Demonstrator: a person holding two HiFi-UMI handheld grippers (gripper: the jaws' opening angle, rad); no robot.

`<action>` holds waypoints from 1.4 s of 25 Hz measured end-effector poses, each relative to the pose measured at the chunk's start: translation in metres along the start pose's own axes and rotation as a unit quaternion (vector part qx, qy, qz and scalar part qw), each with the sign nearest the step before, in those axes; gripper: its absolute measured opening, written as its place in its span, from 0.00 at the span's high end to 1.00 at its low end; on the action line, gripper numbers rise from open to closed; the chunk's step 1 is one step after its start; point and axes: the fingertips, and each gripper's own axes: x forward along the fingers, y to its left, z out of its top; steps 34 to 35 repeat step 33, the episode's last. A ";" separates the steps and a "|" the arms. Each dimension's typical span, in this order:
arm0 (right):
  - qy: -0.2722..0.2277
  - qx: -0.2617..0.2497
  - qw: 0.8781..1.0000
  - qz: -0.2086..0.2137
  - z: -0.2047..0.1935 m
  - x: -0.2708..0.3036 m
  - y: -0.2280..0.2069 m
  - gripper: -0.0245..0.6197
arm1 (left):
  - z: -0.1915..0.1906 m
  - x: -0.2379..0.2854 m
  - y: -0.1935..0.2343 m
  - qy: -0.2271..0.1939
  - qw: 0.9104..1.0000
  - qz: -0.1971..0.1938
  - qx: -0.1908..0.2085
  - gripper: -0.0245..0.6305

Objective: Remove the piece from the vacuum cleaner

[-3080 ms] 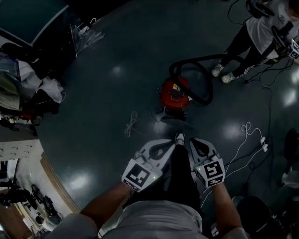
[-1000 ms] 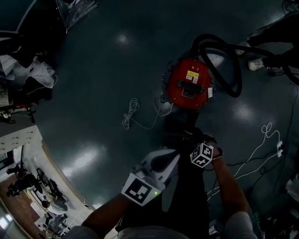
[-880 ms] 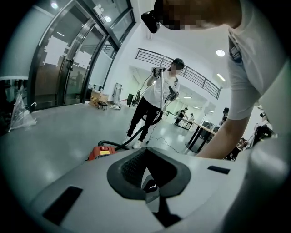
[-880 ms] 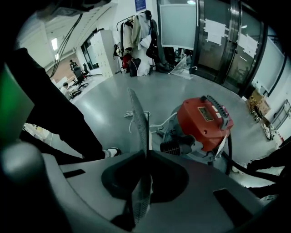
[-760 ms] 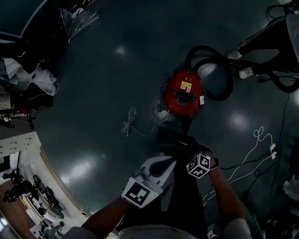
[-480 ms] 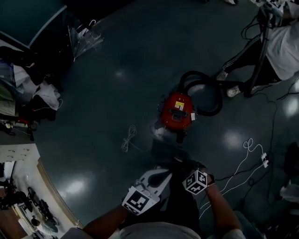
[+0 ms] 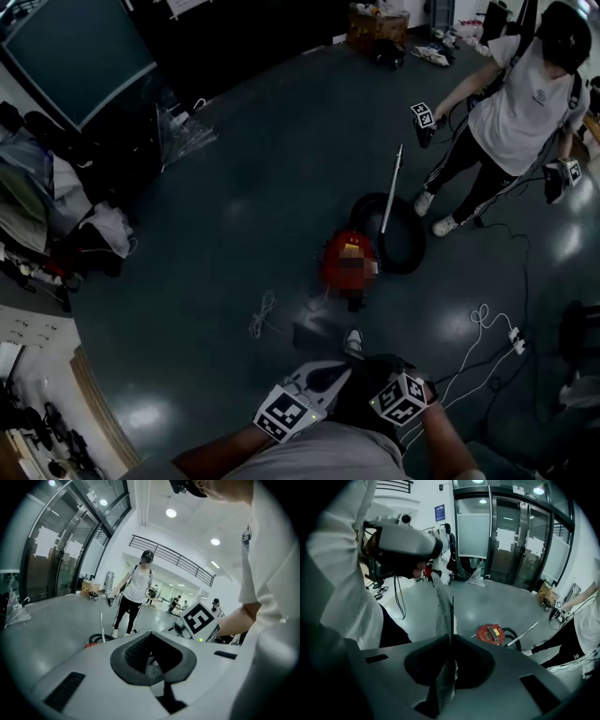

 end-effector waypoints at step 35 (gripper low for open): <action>-0.032 -0.028 0.999 -0.031 0.050 -0.083 0.023 0.90 | 0.068 -0.035 -0.040 -0.033 0.997 0.017 0.062 0.95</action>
